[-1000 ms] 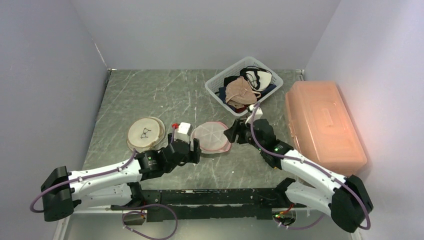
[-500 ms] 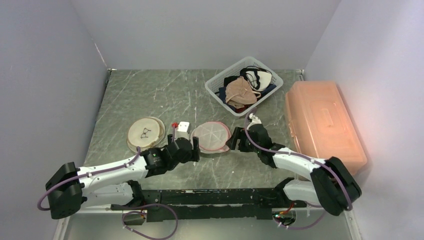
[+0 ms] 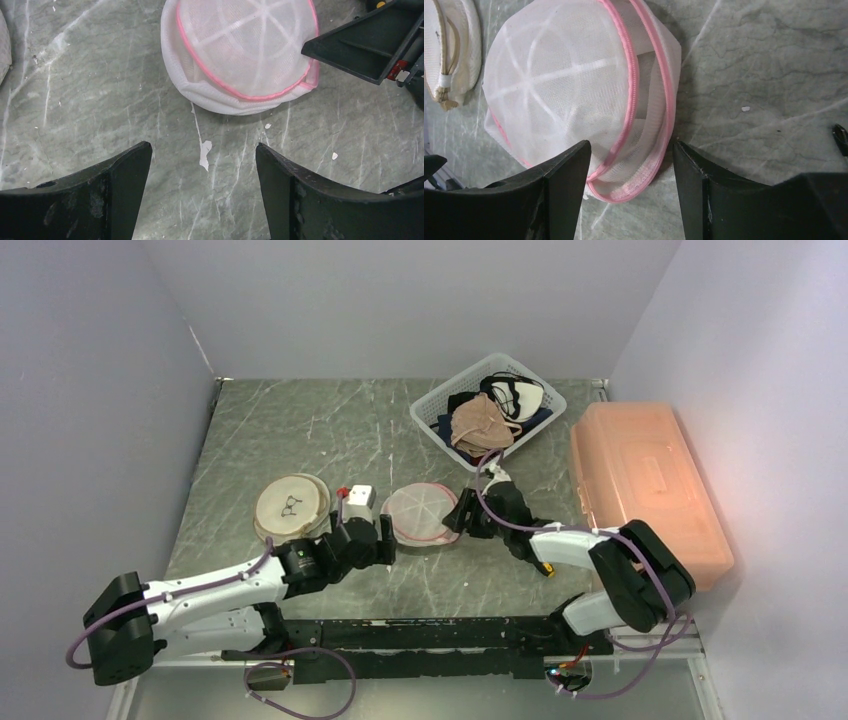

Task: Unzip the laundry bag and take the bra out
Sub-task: Adjust the laundry bag at the center of the board, then reset both arms

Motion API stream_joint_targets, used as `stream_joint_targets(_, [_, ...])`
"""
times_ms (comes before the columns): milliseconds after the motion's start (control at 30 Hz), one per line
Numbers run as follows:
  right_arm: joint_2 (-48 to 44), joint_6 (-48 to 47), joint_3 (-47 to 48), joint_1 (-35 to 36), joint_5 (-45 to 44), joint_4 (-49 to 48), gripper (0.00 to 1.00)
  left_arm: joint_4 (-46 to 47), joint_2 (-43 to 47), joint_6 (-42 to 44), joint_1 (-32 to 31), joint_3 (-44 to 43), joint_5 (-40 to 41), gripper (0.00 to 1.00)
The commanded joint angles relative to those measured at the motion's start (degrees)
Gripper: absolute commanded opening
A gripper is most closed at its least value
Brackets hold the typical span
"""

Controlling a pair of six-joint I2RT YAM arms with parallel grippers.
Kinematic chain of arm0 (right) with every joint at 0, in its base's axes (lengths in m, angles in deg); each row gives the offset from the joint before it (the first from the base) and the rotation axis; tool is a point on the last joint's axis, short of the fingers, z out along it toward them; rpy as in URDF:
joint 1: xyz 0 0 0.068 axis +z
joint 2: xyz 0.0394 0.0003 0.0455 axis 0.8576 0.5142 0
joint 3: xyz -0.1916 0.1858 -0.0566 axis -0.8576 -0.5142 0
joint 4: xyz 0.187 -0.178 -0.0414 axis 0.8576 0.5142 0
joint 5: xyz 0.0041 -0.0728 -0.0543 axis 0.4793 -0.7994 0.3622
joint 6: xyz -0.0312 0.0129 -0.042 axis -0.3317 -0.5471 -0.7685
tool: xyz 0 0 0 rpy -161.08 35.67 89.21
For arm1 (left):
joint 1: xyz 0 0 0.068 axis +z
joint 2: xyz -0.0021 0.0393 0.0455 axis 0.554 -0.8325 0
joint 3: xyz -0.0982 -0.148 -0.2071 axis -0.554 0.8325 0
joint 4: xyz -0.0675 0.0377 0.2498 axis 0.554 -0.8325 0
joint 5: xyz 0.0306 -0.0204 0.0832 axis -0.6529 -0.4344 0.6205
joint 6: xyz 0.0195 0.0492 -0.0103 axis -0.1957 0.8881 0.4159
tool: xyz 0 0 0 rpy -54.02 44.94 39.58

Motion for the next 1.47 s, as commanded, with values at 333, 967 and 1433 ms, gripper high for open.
stream_joint_targets(333, [-27.9,-6.0,4.5,0.8,-16.5,27.3,0.81,-10.8,5.9,-0.8,0.2,-5.2,5.5,0.86])
stream_joint_targets(967, [-56.9,2.3,0.3,1.2,-30.0,29.6,1.00,-23.0,3.7,0.0,0.4,-19.4,13.9,0.94])
stream_joint_targets(1433, [-49.0,1.7,10.1,1.2,-38.9,40.7,1.00,-34.2,0.4,-10.7,0.4,-22.2,18.8,0.94])
